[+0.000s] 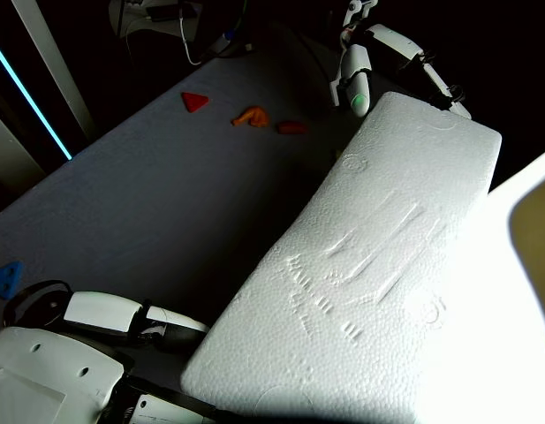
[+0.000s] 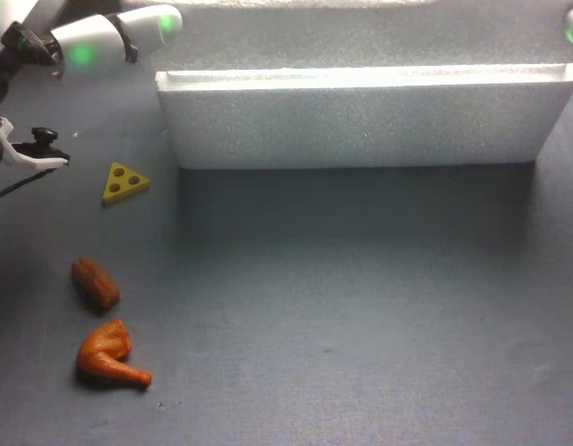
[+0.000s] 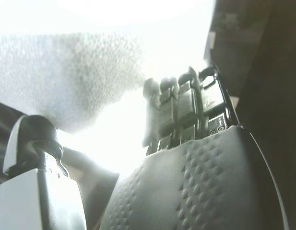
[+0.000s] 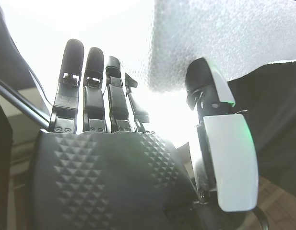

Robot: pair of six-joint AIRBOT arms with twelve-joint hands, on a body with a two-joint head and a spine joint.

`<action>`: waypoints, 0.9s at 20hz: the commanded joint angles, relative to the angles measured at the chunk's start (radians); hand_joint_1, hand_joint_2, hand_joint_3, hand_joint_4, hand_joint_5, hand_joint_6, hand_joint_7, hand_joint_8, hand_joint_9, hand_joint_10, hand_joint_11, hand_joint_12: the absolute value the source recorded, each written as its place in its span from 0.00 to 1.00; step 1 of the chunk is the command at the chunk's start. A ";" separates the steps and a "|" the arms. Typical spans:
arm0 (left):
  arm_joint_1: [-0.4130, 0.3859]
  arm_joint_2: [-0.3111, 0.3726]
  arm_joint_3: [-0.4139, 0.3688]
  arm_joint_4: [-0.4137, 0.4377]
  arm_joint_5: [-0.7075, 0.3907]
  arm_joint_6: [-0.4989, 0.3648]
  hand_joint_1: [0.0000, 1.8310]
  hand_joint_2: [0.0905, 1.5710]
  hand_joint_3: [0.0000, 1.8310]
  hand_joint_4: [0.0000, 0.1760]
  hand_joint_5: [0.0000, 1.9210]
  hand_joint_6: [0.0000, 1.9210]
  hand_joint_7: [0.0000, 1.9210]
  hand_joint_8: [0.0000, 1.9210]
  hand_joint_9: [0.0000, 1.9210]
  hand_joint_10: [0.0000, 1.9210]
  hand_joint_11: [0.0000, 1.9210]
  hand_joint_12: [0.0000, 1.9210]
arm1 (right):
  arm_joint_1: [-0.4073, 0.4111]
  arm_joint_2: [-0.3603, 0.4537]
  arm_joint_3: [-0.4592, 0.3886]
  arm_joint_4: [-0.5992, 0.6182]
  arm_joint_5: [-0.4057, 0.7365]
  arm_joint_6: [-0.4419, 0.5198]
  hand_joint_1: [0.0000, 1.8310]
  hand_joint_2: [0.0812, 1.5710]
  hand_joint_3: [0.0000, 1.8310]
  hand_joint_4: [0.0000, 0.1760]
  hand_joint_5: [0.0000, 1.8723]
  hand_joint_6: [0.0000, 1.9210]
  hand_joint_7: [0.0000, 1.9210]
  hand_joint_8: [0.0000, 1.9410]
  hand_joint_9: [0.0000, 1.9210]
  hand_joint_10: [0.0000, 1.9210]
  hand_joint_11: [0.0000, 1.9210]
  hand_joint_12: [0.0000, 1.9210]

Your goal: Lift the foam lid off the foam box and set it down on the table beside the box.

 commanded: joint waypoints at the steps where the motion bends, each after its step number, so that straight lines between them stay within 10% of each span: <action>1: 0.000 0.010 -0.005 0.034 -0.142 -0.009 0.31 0.63 0.00 0.00 0.16 0.00 0.13 0.00 0.09 0.02 0.00 0.61 | 0.010 0.013 -0.007 -0.055 0.132 0.009 0.31 0.79 0.00 0.00 0.03 0.07 0.02 0.30 0.00 0.43 0.00 1.00; 4: 0.001 0.023 -0.027 0.049 -0.172 -0.009 0.30 0.61 0.00 0.00 0.17 0.00 0.15 0.00 0.11 0.03 0.00 0.72 | 0.005 0.028 -0.029 -0.072 0.157 0.011 0.32 0.79 0.00 0.00 0.00 0.36 0.04 0.50 0.00 0.67 0.00 1.00; 7: 0.011 0.040 -0.051 0.054 -0.207 -0.008 0.30 0.62 0.00 0.00 0.17 0.00 0.16 0.00 0.12 0.04 0.00 0.72 | -0.004 0.042 -0.051 -0.084 0.190 0.013 0.32 0.78 0.00 0.00 0.00 0.14 0.00 0.37 0.00 0.45 0.00 1.00; 11: 0.027 0.058 -0.081 0.060 -0.250 -0.006 0.31 0.62 0.00 0.00 0.18 0.00 0.15 0.00 0.11 0.04 0.00 0.73 | -0.022 0.058 -0.077 -0.094 0.234 0.021 0.32 0.77 0.00 0.00 0.00 0.46 0.00 0.43 0.00 0.49 0.00 1.00; 14: 0.044 0.077 -0.105 0.062 -0.279 -0.001 0.33 0.61 0.00 0.00 0.18 0.00 0.15 0.00 0.11 0.05 0.00 0.76 | -0.032 0.069 -0.096 -0.109 0.260 0.025 0.31 0.77 0.00 0.00 0.00 0.50 0.00 0.53 0.00 0.64 0.00 1.00; 18: 0.069 0.108 -0.149 0.074 -0.320 0.012 0.31 0.63 0.00 0.00 0.19 0.01 0.08 0.00 0.05 0.03 0.00 0.77 | -0.051 0.088 -0.131 -0.142 0.300 0.031 0.29 0.77 0.00 0.00 0.00 0.54 0.00 0.45 0.00 0.50 0.00 1.00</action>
